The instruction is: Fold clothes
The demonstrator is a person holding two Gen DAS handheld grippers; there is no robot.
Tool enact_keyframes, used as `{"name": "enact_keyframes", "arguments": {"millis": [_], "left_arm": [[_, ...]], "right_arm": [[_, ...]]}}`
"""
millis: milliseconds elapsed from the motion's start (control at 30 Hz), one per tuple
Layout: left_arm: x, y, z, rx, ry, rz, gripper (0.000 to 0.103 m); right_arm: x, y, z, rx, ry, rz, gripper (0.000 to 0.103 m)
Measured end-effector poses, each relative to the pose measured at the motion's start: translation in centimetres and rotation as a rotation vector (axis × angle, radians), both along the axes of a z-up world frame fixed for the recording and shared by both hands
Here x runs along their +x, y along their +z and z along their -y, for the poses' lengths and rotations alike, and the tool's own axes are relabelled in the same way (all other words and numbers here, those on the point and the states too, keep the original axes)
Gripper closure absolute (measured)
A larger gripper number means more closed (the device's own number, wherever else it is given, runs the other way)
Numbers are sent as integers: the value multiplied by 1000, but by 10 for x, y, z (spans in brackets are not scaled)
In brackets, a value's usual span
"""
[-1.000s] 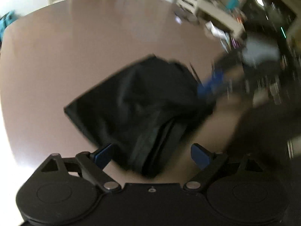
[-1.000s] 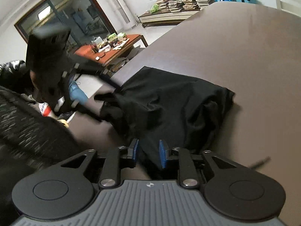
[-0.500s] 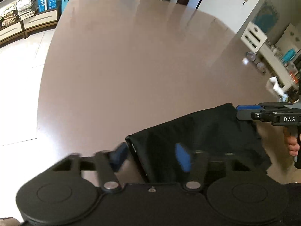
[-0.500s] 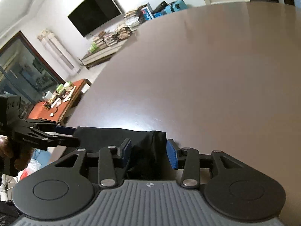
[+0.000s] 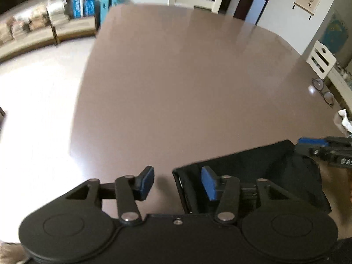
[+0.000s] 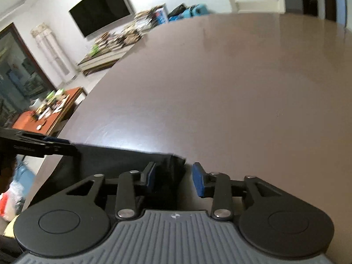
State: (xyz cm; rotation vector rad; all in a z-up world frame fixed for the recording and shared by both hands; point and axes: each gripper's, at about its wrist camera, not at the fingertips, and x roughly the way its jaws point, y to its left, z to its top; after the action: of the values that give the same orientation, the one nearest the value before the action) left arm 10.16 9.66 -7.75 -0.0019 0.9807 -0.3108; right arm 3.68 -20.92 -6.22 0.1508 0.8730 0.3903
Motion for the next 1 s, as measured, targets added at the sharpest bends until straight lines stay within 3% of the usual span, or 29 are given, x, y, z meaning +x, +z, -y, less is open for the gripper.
{"name": "enact_keyframes", "arguments": {"millis": [67,167,400,633,767,867,1000], "left_arm": [[-6,4,11,-2,-27,22,42],[-14,3,39,-5,-104,31,45],[-19,-33,57,70,-137,-41,51],[-20,-39,51,62,-139,-32,51],[-19,-34,47,50,-141,-35,51],[-3,-28,72,73,-146,-37,51],[-9,-18,74,70,-157,-24,49]], "right_arm": [[-11,16,-5,-2,0,75,68],[-15,19,-24,-30,88,96,77],[-27,-6,-50,-146,214,53,78],[-29,-10,-44,-150,193,40,102],[-22,-15,-53,-155,198,46,103],[-17,-12,-59,-174,194,46,103],[-24,4,-65,-163,241,99,95]]}}
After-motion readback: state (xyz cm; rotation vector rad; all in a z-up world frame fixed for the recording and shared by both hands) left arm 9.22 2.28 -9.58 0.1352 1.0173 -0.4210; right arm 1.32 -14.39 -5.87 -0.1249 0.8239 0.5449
